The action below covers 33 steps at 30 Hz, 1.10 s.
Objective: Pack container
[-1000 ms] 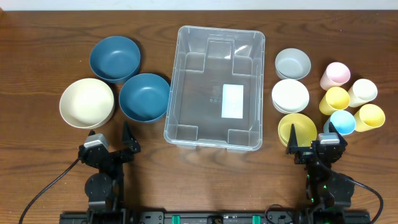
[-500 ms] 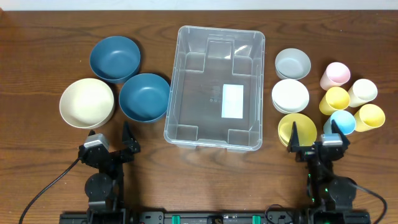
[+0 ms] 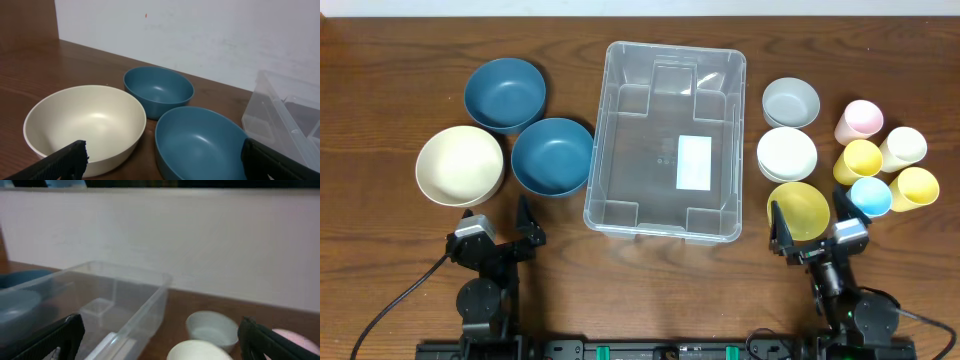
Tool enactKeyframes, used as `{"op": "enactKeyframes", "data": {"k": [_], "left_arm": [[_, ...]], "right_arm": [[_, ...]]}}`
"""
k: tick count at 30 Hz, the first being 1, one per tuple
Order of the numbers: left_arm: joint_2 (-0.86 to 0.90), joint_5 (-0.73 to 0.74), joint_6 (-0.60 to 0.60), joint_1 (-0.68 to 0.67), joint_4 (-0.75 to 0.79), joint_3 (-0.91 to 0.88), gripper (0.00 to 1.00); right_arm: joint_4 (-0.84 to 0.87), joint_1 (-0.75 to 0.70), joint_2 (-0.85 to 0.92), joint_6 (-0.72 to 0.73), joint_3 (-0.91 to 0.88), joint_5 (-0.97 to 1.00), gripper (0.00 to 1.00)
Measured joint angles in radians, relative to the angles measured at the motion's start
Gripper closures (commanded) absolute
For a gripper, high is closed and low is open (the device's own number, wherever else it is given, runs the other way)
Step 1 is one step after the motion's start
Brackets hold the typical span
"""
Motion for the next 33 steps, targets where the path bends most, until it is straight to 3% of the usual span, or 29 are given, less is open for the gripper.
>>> {"op": "enactKeyframes", "data": {"k": [6,20,25,33], "left_arm": [[0.0,0.0,0.0,0.0,0.0,0.0,0.02],[0.0,0.0,0.015,-0.001,-0.003,0.003,0.02],[0.0,0.0,0.014,-0.001,-0.004,0.002,0.02],[0.0,0.0,0.015,-0.001,-0.004,0.003,0.02]], "right_arm": [[-0.177,0.0,0.167,0.045,0.228,-0.002,0.01],[-0.897,0.0,1.019,0.009,1.088,0.14,0.01],[-0.922,0.0,1.2,0.005,1.184,0.147,0.01],[-0.92,0.0,1.309,-0.002,1.185,0.179,0.01]]}}
